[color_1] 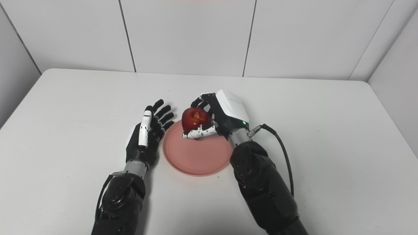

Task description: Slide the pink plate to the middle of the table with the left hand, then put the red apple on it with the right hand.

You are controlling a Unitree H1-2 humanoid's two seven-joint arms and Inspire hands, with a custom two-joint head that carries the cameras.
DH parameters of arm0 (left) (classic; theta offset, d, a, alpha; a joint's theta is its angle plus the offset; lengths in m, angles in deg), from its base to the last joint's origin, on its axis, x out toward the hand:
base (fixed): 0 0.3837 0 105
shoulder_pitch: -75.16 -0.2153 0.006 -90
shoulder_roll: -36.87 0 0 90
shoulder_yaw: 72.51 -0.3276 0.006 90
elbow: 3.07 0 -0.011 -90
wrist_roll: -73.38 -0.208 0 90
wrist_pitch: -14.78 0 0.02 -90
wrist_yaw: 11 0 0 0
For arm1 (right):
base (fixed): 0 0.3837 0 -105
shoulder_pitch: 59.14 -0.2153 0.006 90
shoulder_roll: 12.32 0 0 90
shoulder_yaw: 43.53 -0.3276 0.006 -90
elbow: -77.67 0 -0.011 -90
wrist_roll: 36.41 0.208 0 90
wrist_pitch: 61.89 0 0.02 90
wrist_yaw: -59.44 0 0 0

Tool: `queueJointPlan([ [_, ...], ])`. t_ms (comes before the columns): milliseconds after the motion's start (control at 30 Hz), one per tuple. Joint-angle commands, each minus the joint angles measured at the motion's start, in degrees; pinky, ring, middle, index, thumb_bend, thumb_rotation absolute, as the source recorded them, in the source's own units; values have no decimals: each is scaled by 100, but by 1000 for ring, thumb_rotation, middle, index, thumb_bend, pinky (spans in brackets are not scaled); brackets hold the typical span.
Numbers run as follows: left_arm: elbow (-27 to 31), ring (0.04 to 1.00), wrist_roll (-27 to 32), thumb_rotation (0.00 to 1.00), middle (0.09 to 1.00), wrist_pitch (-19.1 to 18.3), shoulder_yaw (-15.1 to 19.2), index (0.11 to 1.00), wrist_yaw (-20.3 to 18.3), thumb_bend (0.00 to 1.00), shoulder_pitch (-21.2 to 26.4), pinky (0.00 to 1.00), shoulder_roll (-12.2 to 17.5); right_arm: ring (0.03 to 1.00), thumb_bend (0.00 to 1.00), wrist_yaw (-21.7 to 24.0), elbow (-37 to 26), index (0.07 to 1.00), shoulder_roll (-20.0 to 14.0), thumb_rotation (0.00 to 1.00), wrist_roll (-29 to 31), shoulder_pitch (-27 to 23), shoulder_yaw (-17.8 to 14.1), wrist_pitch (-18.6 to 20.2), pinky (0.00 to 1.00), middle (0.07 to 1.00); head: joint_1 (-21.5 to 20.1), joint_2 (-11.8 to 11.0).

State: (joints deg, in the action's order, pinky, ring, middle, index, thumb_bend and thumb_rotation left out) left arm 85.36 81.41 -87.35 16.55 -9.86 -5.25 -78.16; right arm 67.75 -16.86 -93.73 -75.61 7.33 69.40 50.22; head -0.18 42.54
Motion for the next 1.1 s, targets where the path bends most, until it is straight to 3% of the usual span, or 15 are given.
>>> queueJointPlan([
  [0, -94, 856, -73, 1000, 868, -83, 2, 868, 102, 410, 24, 838, -59, 336, 518, -97, -65, 486, 50, 133, 39, -118, -4, -347, 248, 435, 5, 18],
  [867, -63, 860, -104, 1000, 872, -83, -2, 871, 54, 416, 13, 840, -47, 333, 518, -186, 160, 487, 36, 133, -137, 209, 236, -484, 241, 444, -53, 93],
  [1067, -53, 863, -100, 1000, 873, -106, 0, 872, 60, 415, 13, 844, -54, 398, 520, -128, 115, 488, 27, 145, -250, 223, 272, -332, 293, 494, -58, 88],
])
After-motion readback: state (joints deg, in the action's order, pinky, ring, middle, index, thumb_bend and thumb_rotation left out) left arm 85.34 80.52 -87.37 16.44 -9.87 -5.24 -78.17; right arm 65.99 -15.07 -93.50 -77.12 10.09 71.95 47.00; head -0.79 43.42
